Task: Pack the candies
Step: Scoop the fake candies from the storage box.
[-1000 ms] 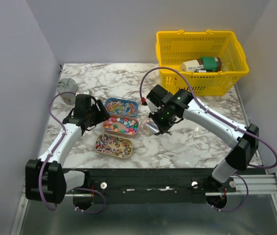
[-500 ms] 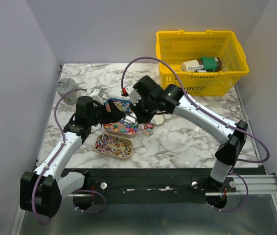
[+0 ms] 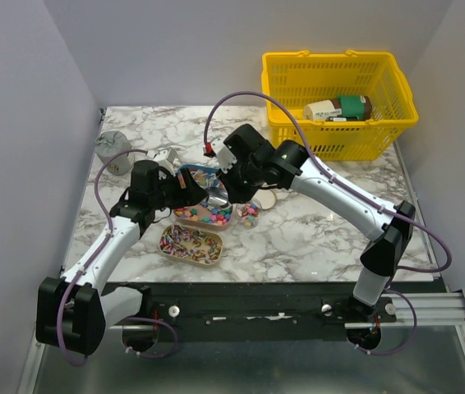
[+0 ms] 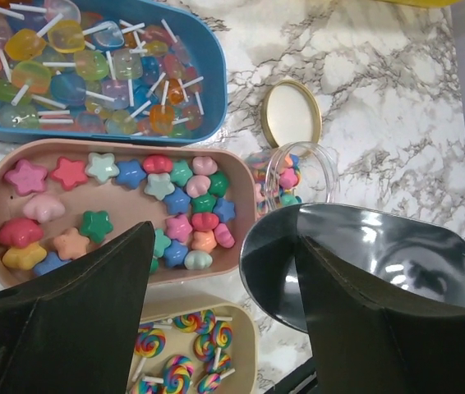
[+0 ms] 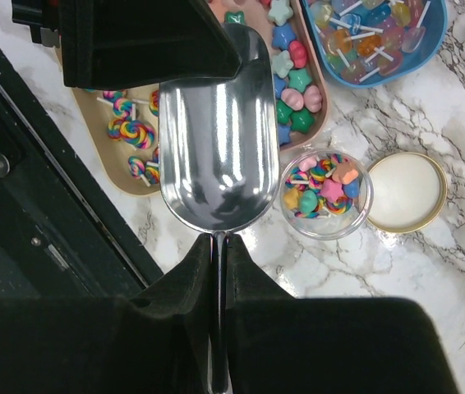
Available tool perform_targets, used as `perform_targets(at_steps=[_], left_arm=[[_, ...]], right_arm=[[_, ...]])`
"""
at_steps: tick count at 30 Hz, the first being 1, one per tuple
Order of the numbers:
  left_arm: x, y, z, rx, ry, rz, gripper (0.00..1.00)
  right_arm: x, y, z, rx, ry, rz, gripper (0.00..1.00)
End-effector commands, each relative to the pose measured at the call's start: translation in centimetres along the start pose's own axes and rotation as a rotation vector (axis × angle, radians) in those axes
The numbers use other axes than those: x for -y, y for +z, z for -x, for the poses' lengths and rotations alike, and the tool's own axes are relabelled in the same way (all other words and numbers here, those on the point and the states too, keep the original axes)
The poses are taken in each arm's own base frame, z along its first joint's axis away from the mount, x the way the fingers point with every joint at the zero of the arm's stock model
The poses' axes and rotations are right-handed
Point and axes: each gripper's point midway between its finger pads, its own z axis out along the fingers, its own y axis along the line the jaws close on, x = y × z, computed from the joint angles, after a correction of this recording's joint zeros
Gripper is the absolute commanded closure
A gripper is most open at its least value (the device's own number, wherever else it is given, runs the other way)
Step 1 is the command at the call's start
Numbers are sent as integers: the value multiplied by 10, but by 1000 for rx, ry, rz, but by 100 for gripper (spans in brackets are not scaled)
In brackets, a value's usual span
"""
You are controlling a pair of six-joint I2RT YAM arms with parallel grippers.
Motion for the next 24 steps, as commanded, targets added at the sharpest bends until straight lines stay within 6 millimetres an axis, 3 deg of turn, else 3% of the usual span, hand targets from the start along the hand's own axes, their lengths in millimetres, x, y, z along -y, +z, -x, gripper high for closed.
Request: perform_targets(at_steps=[1, 6, 9, 14, 17, 21, 24], left_arm=[[-12, 1, -3, -21, 0, 65, 21], [-17, 1, -3, -27, -4, 102, 23], [-26, -4, 7, 15, -11, 177, 22], [-52, -22, 30, 110, -33, 372, 16], [-68, -31, 34, 124, -66, 457, 15], [-96, -37, 22, 70, -136, 580, 19], [-114, -31, 6, -9, -197, 616, 33]], right_arm=[[-9, -4, 19, 66, -16, 43, 99], [-11, -2, 22, 70, -40, 64, 99], [-6, 11, 12, 6, -51, 44, 99], [7, 45, -22, -160, -82, 21, 99], [15, 56, -34, -215, -94, -9, 99], [25, 68, -45, -263, -113, -52, 99], [31, 79, -44, -269, -132, -73, 99]])
